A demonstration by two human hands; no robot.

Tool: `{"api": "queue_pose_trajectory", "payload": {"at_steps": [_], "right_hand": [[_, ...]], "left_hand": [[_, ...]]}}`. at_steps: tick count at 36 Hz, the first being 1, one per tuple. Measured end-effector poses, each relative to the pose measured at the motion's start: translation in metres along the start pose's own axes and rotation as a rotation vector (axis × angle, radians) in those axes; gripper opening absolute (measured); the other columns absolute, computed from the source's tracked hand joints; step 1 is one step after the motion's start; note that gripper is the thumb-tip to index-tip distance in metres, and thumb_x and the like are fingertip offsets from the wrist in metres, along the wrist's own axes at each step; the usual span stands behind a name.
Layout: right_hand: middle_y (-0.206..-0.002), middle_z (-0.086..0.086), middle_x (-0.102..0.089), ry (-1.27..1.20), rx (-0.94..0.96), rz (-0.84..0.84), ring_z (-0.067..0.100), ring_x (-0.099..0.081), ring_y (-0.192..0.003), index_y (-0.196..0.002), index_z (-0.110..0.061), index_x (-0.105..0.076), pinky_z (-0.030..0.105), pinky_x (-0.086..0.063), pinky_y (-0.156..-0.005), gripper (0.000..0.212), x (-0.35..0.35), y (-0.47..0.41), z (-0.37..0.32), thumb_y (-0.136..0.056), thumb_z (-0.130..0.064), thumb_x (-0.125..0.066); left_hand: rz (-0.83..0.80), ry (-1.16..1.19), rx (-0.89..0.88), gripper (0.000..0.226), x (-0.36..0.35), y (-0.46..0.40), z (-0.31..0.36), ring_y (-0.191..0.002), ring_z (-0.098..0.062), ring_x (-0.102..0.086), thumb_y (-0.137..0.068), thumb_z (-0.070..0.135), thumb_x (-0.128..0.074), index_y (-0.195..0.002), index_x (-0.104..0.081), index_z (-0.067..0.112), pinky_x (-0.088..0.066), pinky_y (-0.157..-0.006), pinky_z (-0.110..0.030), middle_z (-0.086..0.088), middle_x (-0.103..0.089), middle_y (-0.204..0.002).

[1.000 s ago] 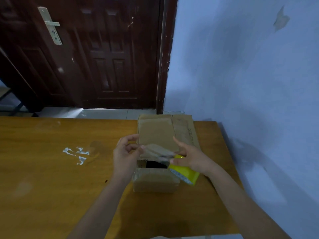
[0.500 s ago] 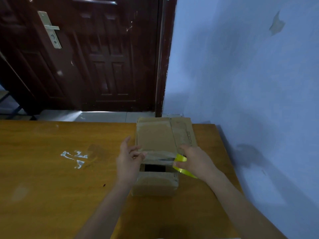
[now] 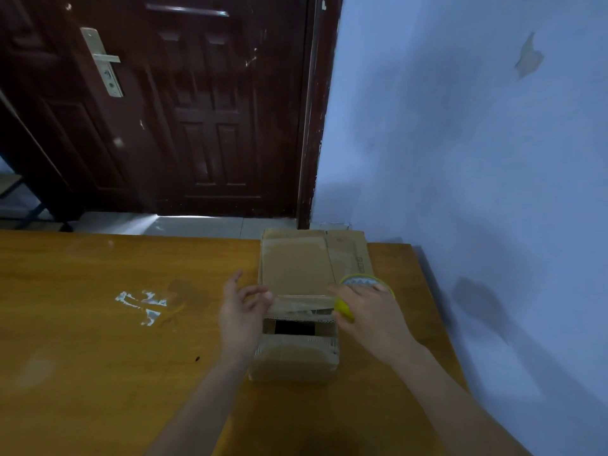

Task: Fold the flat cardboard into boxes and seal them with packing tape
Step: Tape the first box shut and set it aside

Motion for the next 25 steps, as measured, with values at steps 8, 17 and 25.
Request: {"api": "queue_pose_trajectory", "payload": {"at_steps": [8,17,25], "right_hand": [[-0.104,-0.005,-0.067,-0.349,-0.243,-0.374,0.013,-0.063,-0.092,-0.124,-0.035,-0.054,0.033,-0.053,-0.078,0.035,-0.018,-0.003,0.012,-0.090,-0.028,-0.057],[-0.086,-0.015,-0.065,-0.106,0.056,0.023,0.008,-0.062,-0.080,-0.100,-0.035,-0.060,0.031,-0.046,-0.071,0.023,0.007,0.000,-0.003,-0.084,-0.027,-0.046],[-0.065,-0.007,-0.048,0.078,0.215,0.338,0.013,-0.040,-0.065,-0.093,-0.030,-0.058,0.026,-0.022,-0.064,0.026,0.027,0.001,-0.012,-0.079,-0.009,-0.053]], "left_hand": [[-0.040,-0.220,-0.520,0.080,0.003,0.015,0.022,-0.093,-0.005,-0.065,-0.084,0.006,-0.064,-0.141,-0.018,0.039,-0.051,-0.075,-0.010,0.000,-0.061,-0.113],[0.031,-0.106,-0.411,0.088,0.011,0.016,0.022,-0.087,0.000,-0.067,-0.085,0.000,-0.061,-0.141,-0.007,0.042,-0.052,-0.074,-0.013,0.008,-0.059,-0.117],[0.048,0.073,-0.243,0.082,0.009,0.021,0.019,-0.090,-0.011,-0.069,-0.084,0.004,-0.064,-0.141,-0.018,0.041,-0.055,-0.082,-0.029,0.002,-0.067,-0.105]]}}
Point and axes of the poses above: each hand's wrist, its own y-axis away from the middle knuckle, its own x-axis out of the back of the hand, z = x × y, the point moved 4 cm from there along -y, towards the middle knuckle
